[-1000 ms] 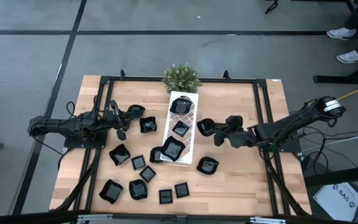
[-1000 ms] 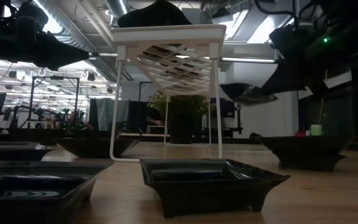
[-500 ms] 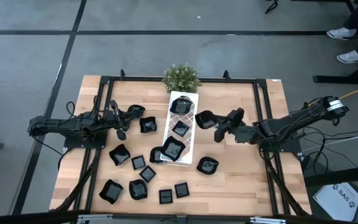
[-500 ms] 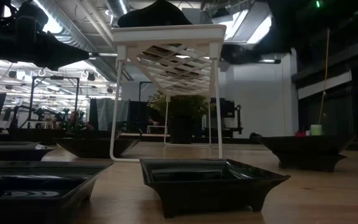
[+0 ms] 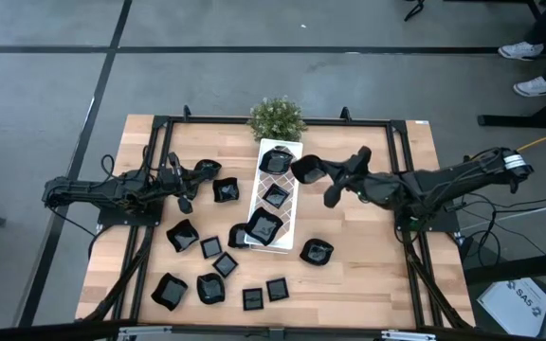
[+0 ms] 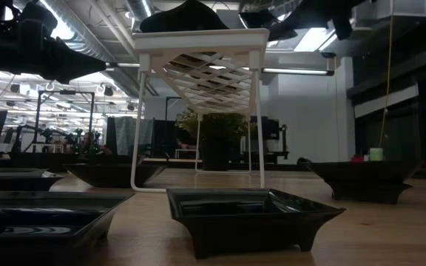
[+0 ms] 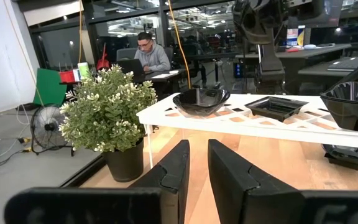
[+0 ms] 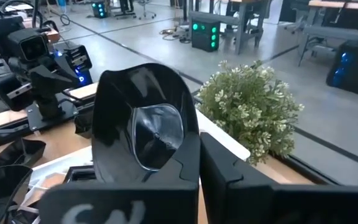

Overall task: Pick & Place Mini shaped plates
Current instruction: Stack the leaf shaped plate on top of the leaf shaped plate on the shelf

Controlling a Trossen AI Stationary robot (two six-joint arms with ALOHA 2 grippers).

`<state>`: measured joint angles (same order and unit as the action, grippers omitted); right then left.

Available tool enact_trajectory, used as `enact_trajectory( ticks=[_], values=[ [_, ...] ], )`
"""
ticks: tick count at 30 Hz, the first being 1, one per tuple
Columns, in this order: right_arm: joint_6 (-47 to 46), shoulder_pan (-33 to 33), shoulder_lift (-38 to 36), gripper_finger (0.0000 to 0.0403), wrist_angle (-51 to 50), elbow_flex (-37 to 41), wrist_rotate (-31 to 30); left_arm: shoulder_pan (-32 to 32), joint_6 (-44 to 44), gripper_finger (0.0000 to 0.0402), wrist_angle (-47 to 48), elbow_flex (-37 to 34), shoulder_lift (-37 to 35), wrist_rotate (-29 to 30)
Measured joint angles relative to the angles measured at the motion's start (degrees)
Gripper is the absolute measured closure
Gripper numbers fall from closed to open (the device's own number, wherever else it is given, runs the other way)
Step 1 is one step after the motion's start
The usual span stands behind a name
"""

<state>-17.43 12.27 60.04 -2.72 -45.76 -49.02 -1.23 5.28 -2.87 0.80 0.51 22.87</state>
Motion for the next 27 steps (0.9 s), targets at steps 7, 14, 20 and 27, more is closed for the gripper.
enact_trajectory(
  ticks=[7,14,20,27],
  values=[
    [0.5,-5.9,3.9,0.0402,2.3,0.0,9.4,0.0,0.0,0.0349,0.0,0.0,0.0,0.0],
    [7.8,-12.4,9.8,0.0402,4.4,-4.2,20.8,0.0,0.0,0.0347,0.0,0.0,0.0,0.0],
    [18.5,-16.2,15.5,0.0402,-2.1,-13.2,27.1,0.0,0.0,0.0350,0.0,0.0,0.0,0.0],
    [28.9,-20.1,21.5,0.0402,-9.0,-21.6,31.7,0.0,0.0,0.0347,0.0,0.0,0.0,0.0]
  ],
)
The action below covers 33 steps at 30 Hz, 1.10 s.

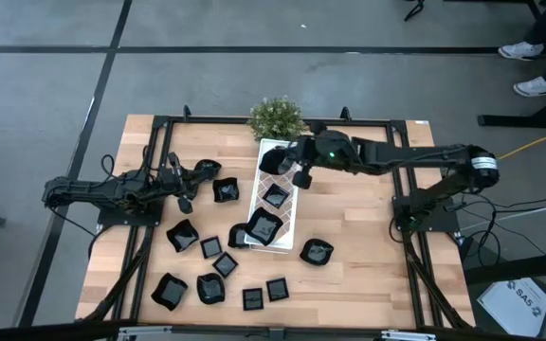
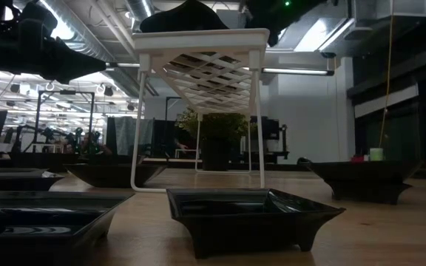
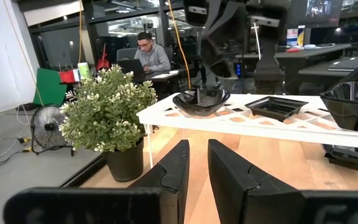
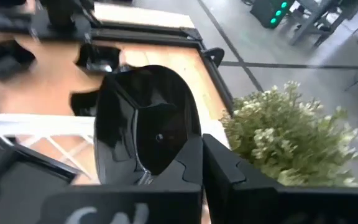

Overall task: Pick & Place Mini shaped plates
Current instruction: Stack the leaf shaped plate on top of the leaf shaped plate on the shelf

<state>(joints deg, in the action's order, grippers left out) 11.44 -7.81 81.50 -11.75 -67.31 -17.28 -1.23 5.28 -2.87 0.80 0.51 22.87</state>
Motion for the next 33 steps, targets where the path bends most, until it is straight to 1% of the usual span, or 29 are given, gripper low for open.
enact_trajectory(
  ticks=[3,5,8,13,21,33],
  values=[
    [5.2,-1.6,1.8,0.0402,-2.4,-2.3,2.3,0.0,0.0,0.0349,0.0,0.0,0.0,0.0],
    [7.1,-2.7,2.7,0.0402,-3.2,-3.0,4.1,0.0,0.0,0.0350,0.0,0.0,0.0,0.0],
    [7.3,-4.5,3.3,0.0402,-3.3,-3.2,5.9,0.0,0.0,0.0348,0.0,0.0,0.0,0.0],
    [6.2,-7.3,3.3,0.0402,-4.1,-3.2,11.4,0.0,0.0,0.0348,0.0,0.0,0.0,0.0],
    [5.1,-8.5,3.3,0.0384,-4.0,-3.2,11.9,0.0,0.0,0.0347,0.0,0.0,0.0,0.0],
    [5.1,-8.5,3.3,0.0380,-4.0,-3.2,11.9,0.0,0.0,0.0347,0.0,0.0,0.0,0.0]
  ],
)
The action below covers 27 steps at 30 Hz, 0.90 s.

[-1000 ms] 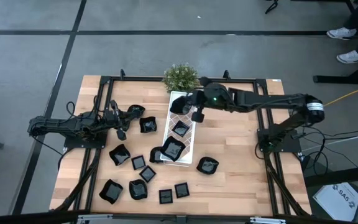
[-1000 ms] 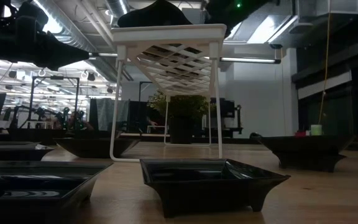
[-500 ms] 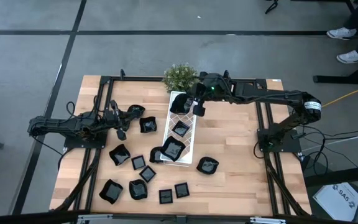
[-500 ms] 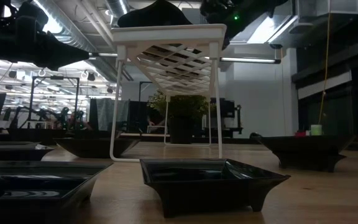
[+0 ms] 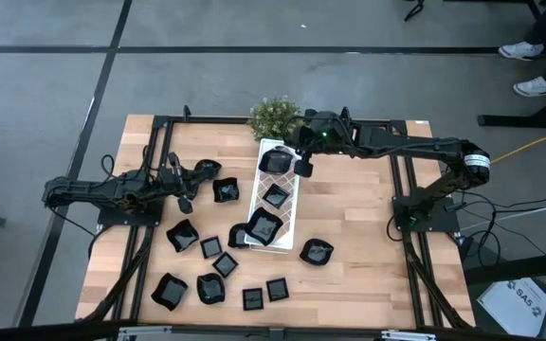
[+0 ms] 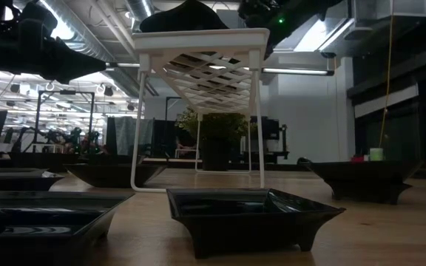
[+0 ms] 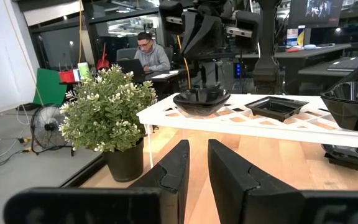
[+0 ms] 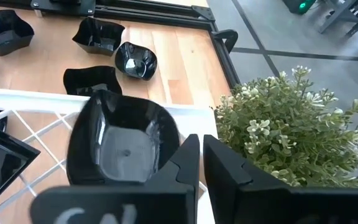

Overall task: Pick & Place Mini shaped plates
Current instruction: Stack the leaf shaped plate on top of the leaf shaped plate on the shelf

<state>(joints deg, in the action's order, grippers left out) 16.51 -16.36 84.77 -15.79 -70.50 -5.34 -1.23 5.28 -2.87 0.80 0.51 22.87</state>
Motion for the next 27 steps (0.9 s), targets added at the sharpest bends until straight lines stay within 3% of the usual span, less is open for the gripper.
enact_trajectory(
  ticks=[7,19,22,27],
  values=[
    [-1.8,0.0,0.0,0.0379,0.0,0.0,0.2,0.0,0.0,0.0350,0.0,0.0,0.0,0.0],
    [-4.3,5.6,0.0,0.0377,-1.1,0.0,8.6,0.0,0.0,0.0350,0.0,0.0,0.0,0.0],
    [-4.5,8.0,0.0,0.0359,-2.4,0.0,8.5,0.0,0.0,0.0347,0.0,0.0,0.0,0.0],
    [-8.5,11.8,0.0,0.0295,-2.5,0.0,8.0,0.0,0.0,0.0349,0.0,0.0,0.0,0.0]
  ],
)
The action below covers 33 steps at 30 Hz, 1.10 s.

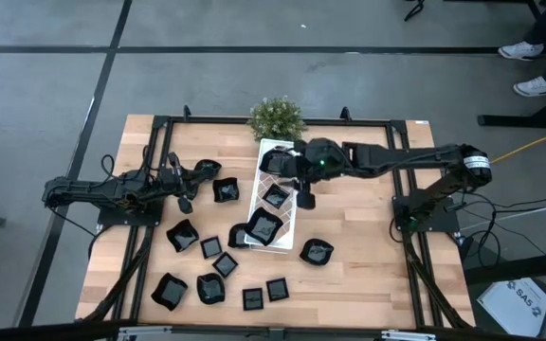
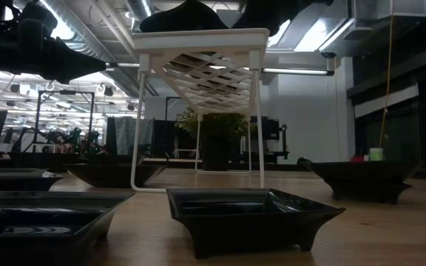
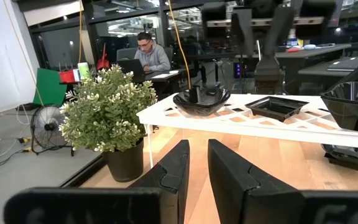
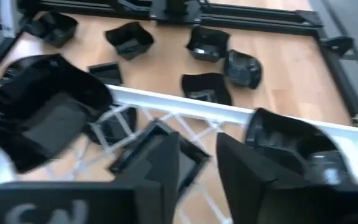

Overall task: Pick & Place Mini shaped plates
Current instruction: Stack the leaf shaped plate on top of the leaf shaped plate on the shelf

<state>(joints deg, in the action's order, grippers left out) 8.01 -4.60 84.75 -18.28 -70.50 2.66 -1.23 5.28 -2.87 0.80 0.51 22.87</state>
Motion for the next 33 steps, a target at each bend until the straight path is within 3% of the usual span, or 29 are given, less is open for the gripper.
enact_trajectory(
  ticks=[8,18,28,33],
  values=[
    [1.8,8.1,0.0,0.0236,1.2,0.0,0.6,0.0,0.0,0.0347,0.0,0.0,0.0,0.0],
    [2.9,17.0,0.0,0.0233,6.8,0.0,0.6,0.0,0.0,0.0347,0.0,0.0,0.0,0.0],
    [-8.7,24.4,0.0,0.0233,3.4,0.0,0.5,0.0,0.0,0.0348,0.0,0.0,0.0,0.0],
    [-11.8,29.0,1.1,0.0233,1.1,0.4,-4.5,0.0,0.0,0.0348,0.0,0.0,0.0,0.0]
  ],
)
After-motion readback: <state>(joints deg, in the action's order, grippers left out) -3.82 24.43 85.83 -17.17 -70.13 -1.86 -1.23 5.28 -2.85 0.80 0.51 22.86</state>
